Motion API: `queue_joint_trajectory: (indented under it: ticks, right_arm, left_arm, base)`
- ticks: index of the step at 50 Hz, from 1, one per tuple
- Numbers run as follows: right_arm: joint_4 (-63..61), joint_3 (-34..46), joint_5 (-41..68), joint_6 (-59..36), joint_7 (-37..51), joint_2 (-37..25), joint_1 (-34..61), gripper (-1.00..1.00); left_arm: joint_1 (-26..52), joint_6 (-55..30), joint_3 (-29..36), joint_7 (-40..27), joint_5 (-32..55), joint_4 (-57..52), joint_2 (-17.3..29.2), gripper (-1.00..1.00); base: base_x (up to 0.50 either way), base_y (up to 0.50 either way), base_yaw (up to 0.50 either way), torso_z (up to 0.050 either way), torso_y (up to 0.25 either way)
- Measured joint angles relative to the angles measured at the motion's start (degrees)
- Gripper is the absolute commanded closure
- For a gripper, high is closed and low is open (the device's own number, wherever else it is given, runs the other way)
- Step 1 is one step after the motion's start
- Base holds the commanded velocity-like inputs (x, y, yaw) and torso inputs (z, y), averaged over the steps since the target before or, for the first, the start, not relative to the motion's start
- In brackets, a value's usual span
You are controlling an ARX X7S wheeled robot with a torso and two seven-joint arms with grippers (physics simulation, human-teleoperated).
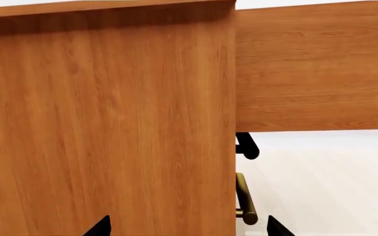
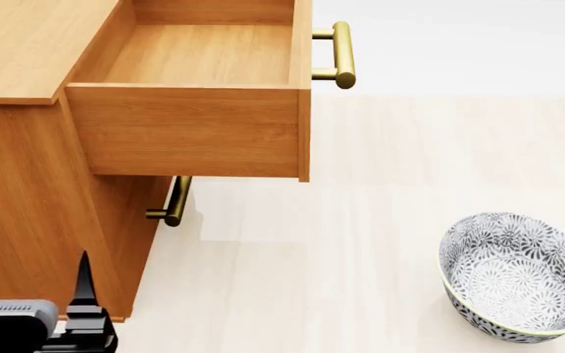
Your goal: Put the ketchup in the top drawer of the cabinet.
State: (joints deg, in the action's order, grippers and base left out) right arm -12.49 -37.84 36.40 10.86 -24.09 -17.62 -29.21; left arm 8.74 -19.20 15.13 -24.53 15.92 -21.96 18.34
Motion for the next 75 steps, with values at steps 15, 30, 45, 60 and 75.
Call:
queue_joint_trajectory:
  ticks: [15,30,45,60,75]
  right_arm:
    - [-7.37,-0.57,1.16,-2.45,2.77,-0.96,-1.19,1.00]
    - [-13.21,18.03,-10.19,-23.78,17.03,-4.66,27.84,1.00]
    - [-12.69,23.01,-10.62,-30.62,20.95,-5.30,40.56,1.00]
    - [-11.88,26.66,-10.65,-34.57,22.58,-6.16,50.68,1.00]
    - [-10.83,30.35,-10.43,-38.78,23.89,-6.54,60.97,1.00]
  left_arm:
    - [0.19,0.38,0.22,-0.16,0.19,0.39,-0.01,-1.00]
    - [0.32,0.67,0.36,-0.38,0.35,0.65,0.05,-1.00]
    - [0.58,0.80,0.60,-0.55,0.47,0.96,0.12,-1.00]
    - [0.97,0.99,1.01,-0.57,0.60,1.43,0.11,-1.00]
    - [1.33,0.99,1.37,-0.59,0.91,1.64,0.12,-1.00]
  base:
    - [0.00,0.00,0.00,0.000,0.000]
    - [0.00,0.00,0.00,0.000,0.000]
    - [0.00,0.00,0.00,0.000,0.000]
    - [0.00,0.00,0.00,0.000,0.000]
    - [0.00,0.00,0.00,0.000,0.000]
